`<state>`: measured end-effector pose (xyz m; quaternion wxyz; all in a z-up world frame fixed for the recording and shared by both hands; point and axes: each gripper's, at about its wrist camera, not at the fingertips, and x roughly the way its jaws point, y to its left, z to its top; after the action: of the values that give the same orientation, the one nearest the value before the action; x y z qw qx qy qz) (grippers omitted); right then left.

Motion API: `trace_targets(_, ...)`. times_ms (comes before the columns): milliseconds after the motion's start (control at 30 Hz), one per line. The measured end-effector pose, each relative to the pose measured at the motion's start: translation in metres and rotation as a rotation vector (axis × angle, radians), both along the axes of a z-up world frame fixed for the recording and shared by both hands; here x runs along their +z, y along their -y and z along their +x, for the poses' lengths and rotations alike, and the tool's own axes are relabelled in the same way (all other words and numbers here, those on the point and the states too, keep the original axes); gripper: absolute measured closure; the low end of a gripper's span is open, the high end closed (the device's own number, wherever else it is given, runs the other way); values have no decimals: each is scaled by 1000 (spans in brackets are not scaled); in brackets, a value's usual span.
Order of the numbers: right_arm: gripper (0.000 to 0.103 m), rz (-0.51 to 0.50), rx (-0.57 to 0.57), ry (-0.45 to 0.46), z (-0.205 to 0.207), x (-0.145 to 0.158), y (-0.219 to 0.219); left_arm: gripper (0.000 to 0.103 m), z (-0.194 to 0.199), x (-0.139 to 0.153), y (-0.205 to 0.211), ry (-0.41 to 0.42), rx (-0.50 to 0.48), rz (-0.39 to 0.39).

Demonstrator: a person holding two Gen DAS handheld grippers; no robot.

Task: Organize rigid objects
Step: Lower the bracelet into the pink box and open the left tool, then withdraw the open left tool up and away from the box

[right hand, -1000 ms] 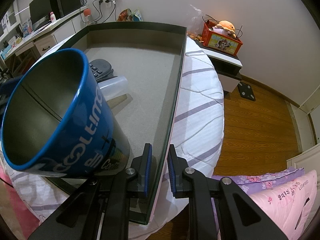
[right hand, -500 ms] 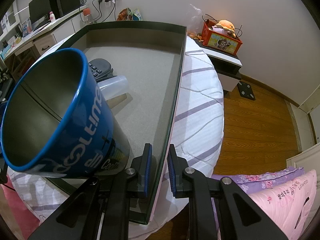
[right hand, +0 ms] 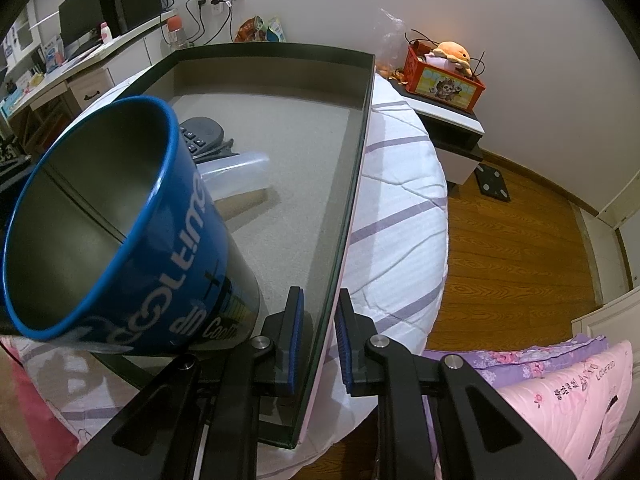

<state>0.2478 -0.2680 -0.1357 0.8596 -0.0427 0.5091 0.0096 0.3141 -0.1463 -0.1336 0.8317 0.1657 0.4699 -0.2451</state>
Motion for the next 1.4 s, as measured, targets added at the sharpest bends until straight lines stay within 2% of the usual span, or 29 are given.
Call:
trace_targets(300, 86, 0, 3, -2, 0, 0, 0, 21, 7, 2, -1, 34, 77, -14)
trace_targets(400, 86, -1, 3, -3, -1, 0, -1, 19, -3, 18, -12, 50, 54, -136)
trace_targets(467, 86, -2, 3, -4, -1, 0, -2, 16, -10, 29, -24, 75, 84, -196)
trace_targets(567, 86, -3, 2, -5, -1, 0, -3, 10, -20, 41, -45, 145, 161, -230)
trace_targets(600, 86, -2, 1, -5, -1, 0, -3, 4, -21, 43, -52, 153, 182, -242)
trace_targets(633, 86, 0, 0, -4, -2, 0, -3, 1, -23, 43, -57, 152, 194, -245)
trace_targets(733, 86, 4, -4, 0, -3, 0, -3, 1, -24, 30, -67, 166, 271, -118)
trace_targets(867, 86, 5, -8, 0, -3, 0, -1, 2, -19, 14, -73, 83, 258, -144)
trace_targets(900, 86, 4, -8, 0, -2, 0, -1, 10, -19, 12, -71, 82, 252, -136)
trace_targets(933, 86, 3, -8, -1, -2, 0, -1, 29, -19, 8, -68, 73, 237, -123)
trace_targets(967, 86, 3, -8, -1, -2, 0, -1, 42, -18, 4, -67, 60, 228, -120)
trace_targets(1000, 86, 2, -8, -1, -2, 0, -1, 65, -16, 1, -66, 44, 219, -126)
trace_targets(1033, 86, 2, -8, -1, -2, 0, -1, 71, -14, -2, -66, 24, 211, -131)
trace_targets(1100, 86, 5, -8, 2, -1, 0, 0, 82, -14, -7, -65, 29, 214, -96)
trace_targets(1167, 86, 7, -9, 5, -1, 0, 1, 89, -14, -9, -69, 29, 224, -101)
trace_targets(1233, 86, 6, -7, 8, -1, 1, 1, 88, -13, -10, -75, 18, 227, -139)
trace_targets(1400, 85, 1, -2, 7, -2, 1, -2, 88, -16, -13, -77, 17, 226, -135)
